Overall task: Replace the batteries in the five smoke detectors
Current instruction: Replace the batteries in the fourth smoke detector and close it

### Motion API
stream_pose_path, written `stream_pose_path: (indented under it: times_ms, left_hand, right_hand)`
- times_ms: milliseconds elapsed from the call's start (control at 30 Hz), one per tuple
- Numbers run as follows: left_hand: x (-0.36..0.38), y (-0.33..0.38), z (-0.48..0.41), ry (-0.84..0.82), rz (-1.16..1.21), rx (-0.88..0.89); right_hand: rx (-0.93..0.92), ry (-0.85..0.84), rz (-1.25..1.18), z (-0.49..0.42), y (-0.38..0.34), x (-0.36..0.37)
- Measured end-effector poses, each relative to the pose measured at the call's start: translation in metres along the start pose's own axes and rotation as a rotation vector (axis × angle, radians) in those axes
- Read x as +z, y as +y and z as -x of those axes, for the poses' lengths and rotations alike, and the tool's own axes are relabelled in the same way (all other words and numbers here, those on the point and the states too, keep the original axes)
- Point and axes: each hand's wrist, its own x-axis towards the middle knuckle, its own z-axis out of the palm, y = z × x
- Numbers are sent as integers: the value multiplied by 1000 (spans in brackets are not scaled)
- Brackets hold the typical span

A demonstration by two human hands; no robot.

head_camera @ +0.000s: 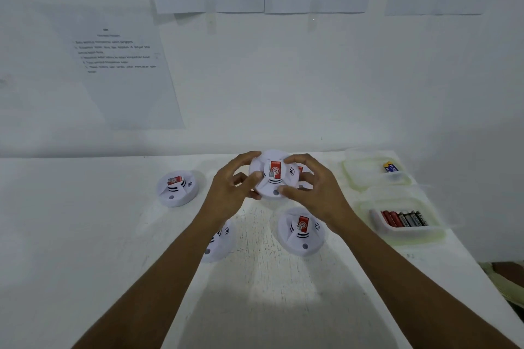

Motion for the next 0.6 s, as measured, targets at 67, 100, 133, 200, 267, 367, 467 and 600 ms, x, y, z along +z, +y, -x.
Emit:
stream_pose_path:
  times_ms: [67,100,133,200,267,367,467,600]
  left_hand:
    - [1,1,2,-1,-8,19]
    - [0,1,2,3,-13,23]
    - [0,1,3,9,-19,29]
    - [-1,1,3,25,-41,42]
    - [-2,2,3,44,-63,53]
    - [-4,3,3,56,-87,75]
    - [-7,2,3,55,-98,86]
    - [-10,1,4,38,-127,109]
  right_hand:
    - [-35,27,51,-1,0,4]
    - [-51,31,67,-2,-1,6]
    - [-58,33,83,-2,-2,8]
    - [-65,43,111,-2,-3,10]
    - [-76,43,112,-2,-4,12]
    - [-77,43,88,-3,-4,14]
    - [-89,50,84,-5,-4,17]
    - [-122,38,94,-6,-6,19]
